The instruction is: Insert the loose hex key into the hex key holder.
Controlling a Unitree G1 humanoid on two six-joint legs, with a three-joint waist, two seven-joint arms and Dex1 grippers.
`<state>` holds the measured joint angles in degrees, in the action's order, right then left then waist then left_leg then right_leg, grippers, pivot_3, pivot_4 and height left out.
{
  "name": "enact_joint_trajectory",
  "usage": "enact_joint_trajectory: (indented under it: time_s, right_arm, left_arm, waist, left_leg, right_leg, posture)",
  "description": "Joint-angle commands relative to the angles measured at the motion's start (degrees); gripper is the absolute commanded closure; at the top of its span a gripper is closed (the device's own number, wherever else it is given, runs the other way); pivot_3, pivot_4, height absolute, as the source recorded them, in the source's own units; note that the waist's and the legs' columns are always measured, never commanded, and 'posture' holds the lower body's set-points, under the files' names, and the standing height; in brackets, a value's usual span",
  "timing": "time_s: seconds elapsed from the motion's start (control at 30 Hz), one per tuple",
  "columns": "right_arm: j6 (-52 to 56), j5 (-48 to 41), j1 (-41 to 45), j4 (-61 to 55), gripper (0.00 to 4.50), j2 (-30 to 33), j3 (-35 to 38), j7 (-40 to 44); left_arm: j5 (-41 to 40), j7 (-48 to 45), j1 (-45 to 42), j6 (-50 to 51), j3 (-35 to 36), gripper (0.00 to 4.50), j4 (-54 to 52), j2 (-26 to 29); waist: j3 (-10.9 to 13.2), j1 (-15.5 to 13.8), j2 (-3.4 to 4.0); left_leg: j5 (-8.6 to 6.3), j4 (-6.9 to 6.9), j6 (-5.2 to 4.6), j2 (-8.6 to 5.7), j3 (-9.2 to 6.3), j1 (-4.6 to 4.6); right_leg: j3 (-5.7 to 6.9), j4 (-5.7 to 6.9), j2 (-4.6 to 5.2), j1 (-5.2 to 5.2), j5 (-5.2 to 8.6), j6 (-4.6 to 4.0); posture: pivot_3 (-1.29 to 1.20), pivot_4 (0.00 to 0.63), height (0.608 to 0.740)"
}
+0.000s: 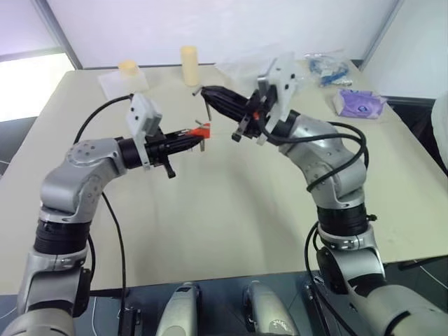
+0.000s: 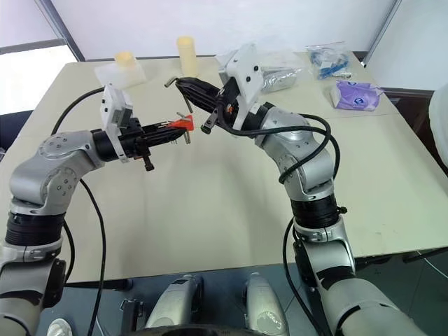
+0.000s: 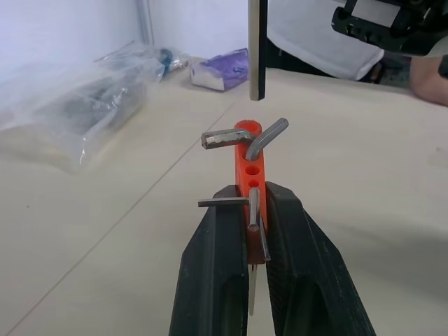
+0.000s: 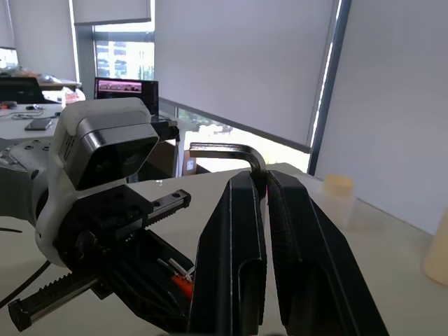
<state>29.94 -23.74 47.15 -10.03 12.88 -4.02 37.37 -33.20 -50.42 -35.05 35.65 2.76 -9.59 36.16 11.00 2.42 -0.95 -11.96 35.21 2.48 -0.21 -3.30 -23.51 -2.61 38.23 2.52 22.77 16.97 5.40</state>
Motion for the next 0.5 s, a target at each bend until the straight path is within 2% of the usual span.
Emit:
enact_joint_trajectory:
  time_s: [0.03, 0.5]
  right_arm:
    - [-1.2, -0.6, 0.2, -2.3, 4.41, -0.5, -0.1, -0.3]
    - [-1.6, -0.5, -0.5, -2.6, 4.41, -1.0, -0.8, -1.1]
  left_arm:
    - [-0.1, -0.1, -1.2, -0.5, 0.9, 4.5, -1.6, 0.5]
    - [-0.9, 0.0, -1.5, 0.4, 1.4, 4.5, -2.4, 0.5]
  waist:
    - [0.0, 0.0, 0.0]
    - [0.0, 0.0, 0.0]
  left_leg:
    - [0.0, 0.0, 0.0, 0.0, 0.0, 0.0]
    - [0.0, 0.0, 0.0, 0.0, -0.01, 0.0]
  right_leg:
    - [0.0, 0.0, 0.0, 0.0, 0.0, 0.0]
    - [0.0, -0.01, 0.0, 0.0, 0.0, 0.0]
  posture:
    - [0.0, 0.15, 0.74]
    - [0.0, 0.15, 0.74]
